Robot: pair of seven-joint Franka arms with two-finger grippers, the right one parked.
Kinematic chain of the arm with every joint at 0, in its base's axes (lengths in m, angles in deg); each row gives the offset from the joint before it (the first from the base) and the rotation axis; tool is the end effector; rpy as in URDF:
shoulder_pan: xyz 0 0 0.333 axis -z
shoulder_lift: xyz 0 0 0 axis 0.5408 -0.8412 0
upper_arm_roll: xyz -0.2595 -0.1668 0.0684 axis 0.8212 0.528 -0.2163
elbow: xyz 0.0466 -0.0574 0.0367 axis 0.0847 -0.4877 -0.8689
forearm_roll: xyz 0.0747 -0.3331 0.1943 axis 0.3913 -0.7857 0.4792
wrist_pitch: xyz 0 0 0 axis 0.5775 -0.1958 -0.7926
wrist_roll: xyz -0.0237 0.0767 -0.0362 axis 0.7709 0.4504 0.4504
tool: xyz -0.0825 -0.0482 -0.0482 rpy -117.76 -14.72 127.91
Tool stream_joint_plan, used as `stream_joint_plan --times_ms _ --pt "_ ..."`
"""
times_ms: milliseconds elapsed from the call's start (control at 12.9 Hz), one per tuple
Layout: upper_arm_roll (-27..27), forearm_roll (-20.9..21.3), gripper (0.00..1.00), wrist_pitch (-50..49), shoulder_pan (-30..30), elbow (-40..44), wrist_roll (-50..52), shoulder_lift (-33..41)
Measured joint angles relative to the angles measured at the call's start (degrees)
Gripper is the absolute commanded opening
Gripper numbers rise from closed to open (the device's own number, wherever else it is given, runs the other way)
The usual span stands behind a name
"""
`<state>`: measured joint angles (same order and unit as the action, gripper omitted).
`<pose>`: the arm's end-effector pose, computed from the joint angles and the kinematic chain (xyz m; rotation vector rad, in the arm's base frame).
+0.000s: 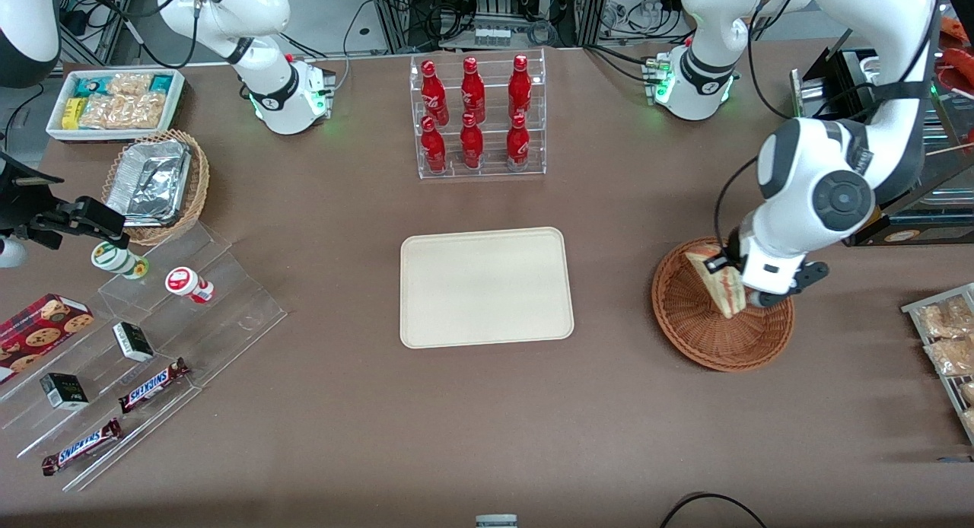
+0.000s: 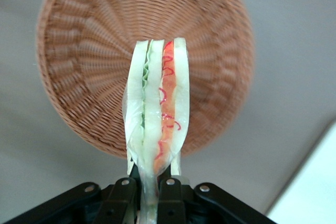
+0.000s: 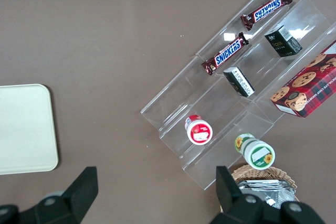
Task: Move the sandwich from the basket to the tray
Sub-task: 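Carry the held sandwich over to the cream tray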
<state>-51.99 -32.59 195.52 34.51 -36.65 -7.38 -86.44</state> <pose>0.5512 -0.1203 0.3662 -3.0156 -0.6250 0.2321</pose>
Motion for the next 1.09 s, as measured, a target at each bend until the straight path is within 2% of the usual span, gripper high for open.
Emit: stream_joint_plan --times_ms 310,621,853,1086 --pt "2.3 -0.4 0.0 -0.4 7.1 1.4 -0.1 -0.6" --pt "2.8 -1.3 0.0 0.2 15.9 5.4 0.1 -4.4" --pt "2.8 -1.3 0.0 1.9 21.5 9.6 0.4 -9.2" --pt "2.8 -1.2 0.0 2.2 26.1 17.3 2.3 -16.8"
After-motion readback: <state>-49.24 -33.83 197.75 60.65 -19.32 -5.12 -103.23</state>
